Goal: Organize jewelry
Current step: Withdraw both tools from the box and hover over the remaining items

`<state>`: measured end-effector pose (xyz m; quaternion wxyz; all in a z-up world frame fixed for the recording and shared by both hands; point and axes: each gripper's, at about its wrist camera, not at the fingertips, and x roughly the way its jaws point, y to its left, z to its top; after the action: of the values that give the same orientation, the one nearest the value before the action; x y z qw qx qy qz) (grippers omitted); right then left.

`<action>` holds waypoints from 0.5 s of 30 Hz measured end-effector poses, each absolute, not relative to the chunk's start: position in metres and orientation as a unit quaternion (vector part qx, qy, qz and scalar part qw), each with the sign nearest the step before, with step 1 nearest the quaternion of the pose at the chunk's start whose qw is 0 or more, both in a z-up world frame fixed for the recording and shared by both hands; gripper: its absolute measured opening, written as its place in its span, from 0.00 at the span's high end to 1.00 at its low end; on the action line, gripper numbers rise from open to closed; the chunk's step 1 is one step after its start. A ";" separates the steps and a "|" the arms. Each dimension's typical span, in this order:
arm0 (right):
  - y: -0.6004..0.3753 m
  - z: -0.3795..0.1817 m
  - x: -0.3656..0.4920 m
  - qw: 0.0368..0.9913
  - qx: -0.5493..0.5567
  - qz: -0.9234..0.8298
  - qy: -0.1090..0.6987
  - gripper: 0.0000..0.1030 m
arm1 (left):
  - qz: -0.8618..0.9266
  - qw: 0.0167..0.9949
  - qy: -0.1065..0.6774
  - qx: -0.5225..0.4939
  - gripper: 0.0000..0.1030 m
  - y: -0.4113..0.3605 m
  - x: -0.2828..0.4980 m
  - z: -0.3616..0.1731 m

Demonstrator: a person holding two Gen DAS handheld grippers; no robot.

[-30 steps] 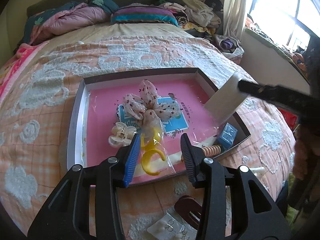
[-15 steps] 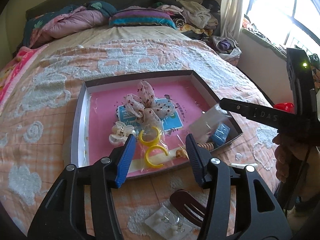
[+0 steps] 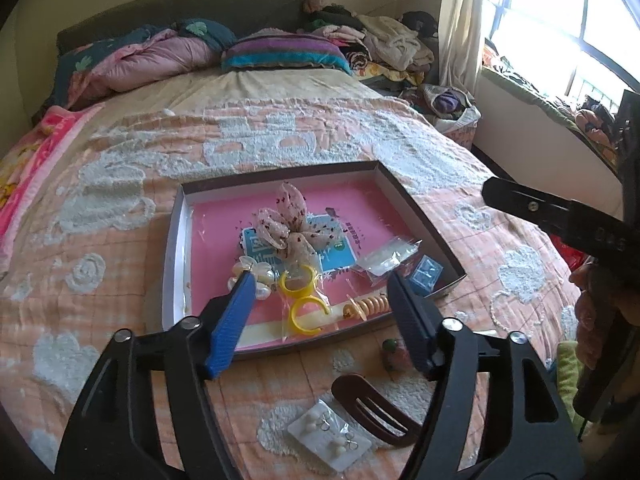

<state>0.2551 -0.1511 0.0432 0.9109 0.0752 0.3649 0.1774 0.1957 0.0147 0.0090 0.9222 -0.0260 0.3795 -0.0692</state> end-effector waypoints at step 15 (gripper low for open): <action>-0.162 0.099 0.210 0.928 0.077 0.192 0.308 0.07 | -0.052 0.933 0.354 -0.020 0.11 0.012 0.169 0.042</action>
<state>0.2104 -0.1623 0.0988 0.9285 0.0770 0.3085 0.1921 0.1691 0.0120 0.0417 0.9335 -0.0198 0.3543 -0.0516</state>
